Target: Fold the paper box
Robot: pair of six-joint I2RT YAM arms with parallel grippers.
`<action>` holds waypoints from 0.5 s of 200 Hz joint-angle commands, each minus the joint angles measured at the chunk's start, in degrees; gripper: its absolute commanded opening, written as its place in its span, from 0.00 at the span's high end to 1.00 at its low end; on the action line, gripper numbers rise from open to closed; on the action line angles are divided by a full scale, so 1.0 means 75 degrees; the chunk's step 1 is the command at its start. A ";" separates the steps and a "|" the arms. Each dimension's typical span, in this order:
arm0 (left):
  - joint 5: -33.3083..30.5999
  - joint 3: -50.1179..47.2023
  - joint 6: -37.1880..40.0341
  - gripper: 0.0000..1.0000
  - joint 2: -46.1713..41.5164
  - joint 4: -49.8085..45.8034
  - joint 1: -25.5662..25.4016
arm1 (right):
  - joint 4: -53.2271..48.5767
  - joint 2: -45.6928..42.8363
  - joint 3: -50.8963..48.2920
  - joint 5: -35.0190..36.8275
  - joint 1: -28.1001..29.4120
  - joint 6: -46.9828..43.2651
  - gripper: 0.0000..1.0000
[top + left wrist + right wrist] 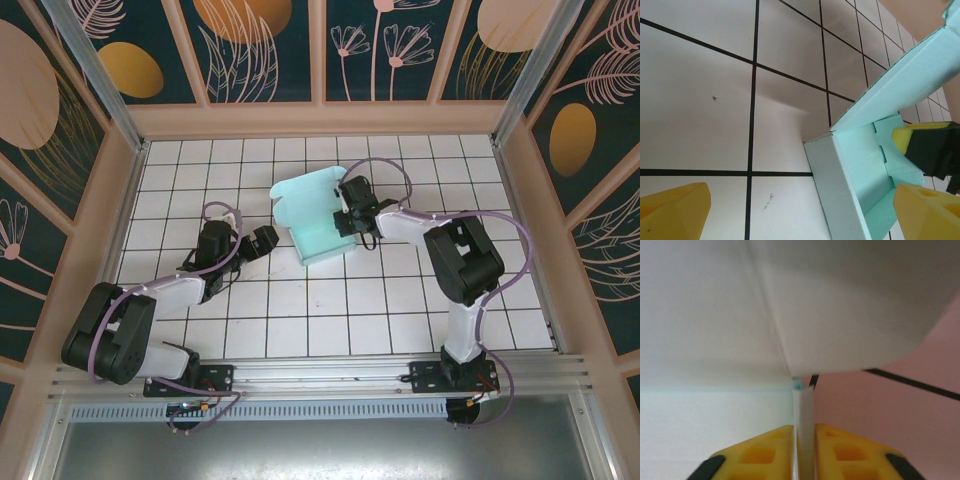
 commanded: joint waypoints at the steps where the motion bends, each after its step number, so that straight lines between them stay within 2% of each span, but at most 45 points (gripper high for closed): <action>1: 0.0007 0.0159 0.0153 0.07 0.0044 0.0199 -0.0044 | -0.0653 0.0322 0.0014 0.0430 0.0097 -0.0100 0.79; 26: 0.0008 0.0156 0.0176 0.06 0.0049 0.0205 -0.0045 | -0.0673 0.0299 0.0094 0.0450 0.0098 -0.0094 0.79; 66: 0.0008 0.0167 0.0199 0.06 0.0026 0.0193 -0.0045 | -0.0802 0.0391 0.0272 0.0558 0.0117 -0.0072 0.98; 83: -0.0004 0.0171 0.0211 0.06 0.0031 0.0182 -0.0045 | -0.0989 0.0546 0.0417 0.0961 0.0199 -0.0078 1.00; 100: -0.0015 0.0172 0.0211 0.06 0.0027 0.0189 -0.0045 | -0.1336 0.0832 0.0613 0.1896 0.0343 -0.0045 1.00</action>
